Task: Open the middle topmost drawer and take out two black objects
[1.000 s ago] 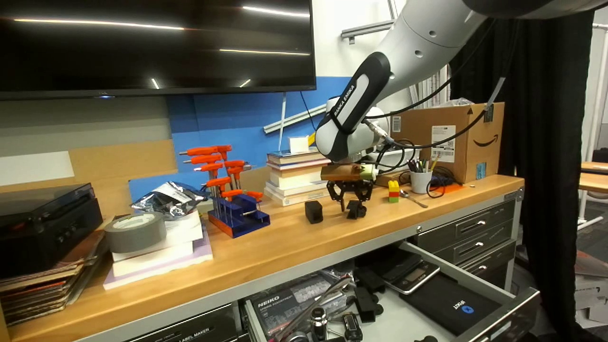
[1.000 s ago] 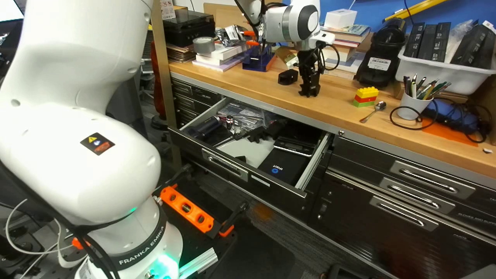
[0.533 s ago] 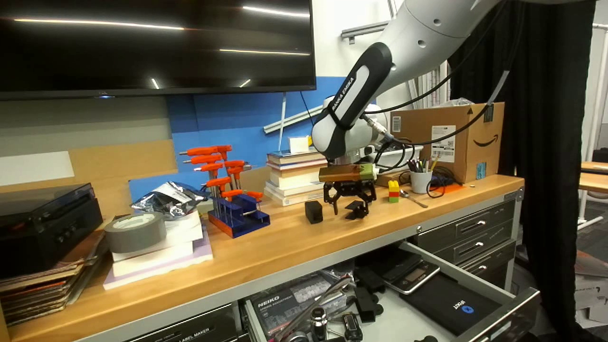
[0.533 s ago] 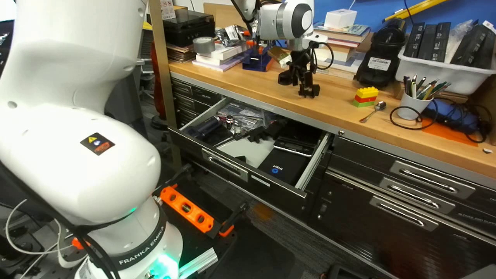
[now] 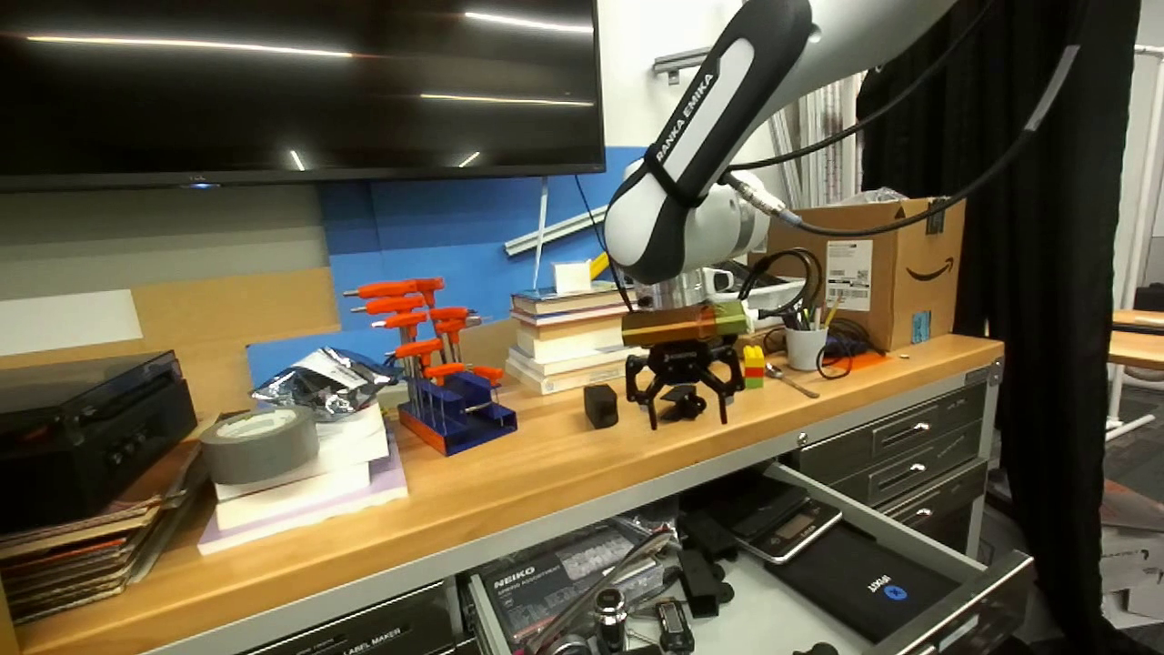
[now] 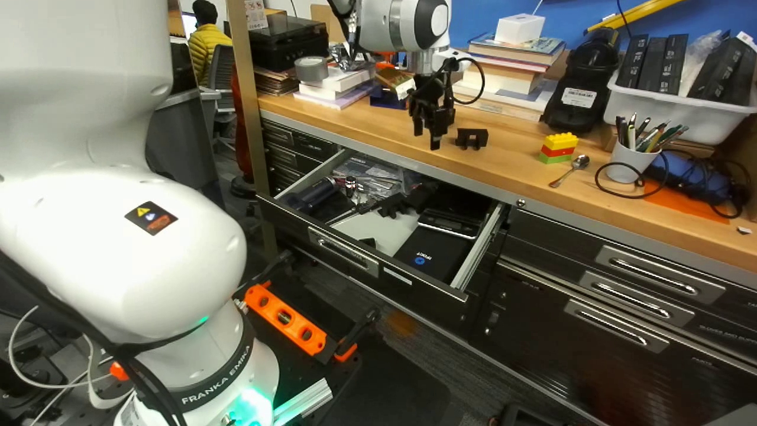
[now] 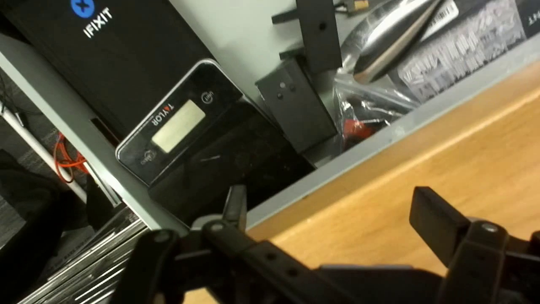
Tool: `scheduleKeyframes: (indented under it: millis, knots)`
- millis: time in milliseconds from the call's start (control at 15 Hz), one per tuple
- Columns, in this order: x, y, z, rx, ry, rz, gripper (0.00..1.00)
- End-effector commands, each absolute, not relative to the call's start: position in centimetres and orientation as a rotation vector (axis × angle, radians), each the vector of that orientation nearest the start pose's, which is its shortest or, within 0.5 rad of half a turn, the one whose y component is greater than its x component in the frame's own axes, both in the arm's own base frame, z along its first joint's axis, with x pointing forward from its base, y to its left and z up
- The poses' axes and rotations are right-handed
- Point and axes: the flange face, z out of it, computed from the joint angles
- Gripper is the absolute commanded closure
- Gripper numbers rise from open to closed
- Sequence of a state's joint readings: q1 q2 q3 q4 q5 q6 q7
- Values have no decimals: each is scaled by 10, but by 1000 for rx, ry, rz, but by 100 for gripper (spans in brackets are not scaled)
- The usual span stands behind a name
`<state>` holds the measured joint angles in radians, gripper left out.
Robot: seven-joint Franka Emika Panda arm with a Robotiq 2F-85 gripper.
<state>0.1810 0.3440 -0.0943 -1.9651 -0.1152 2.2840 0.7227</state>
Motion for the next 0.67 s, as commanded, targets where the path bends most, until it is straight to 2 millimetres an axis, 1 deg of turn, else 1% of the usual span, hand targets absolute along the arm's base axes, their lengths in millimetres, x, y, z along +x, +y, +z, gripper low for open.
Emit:
scheduleKeyframes:
  millis: [0,133,267,400,600]
  knots:
    - [564,53,299,-3154,758,15,0]
    - [551,52,285,-3169,685,71,0]
    - [543,49,267,-3181,622,128,0]
    - [539,45,248,-3177,570,181,0]
    - [533,43,225,-3142,507,246,0]
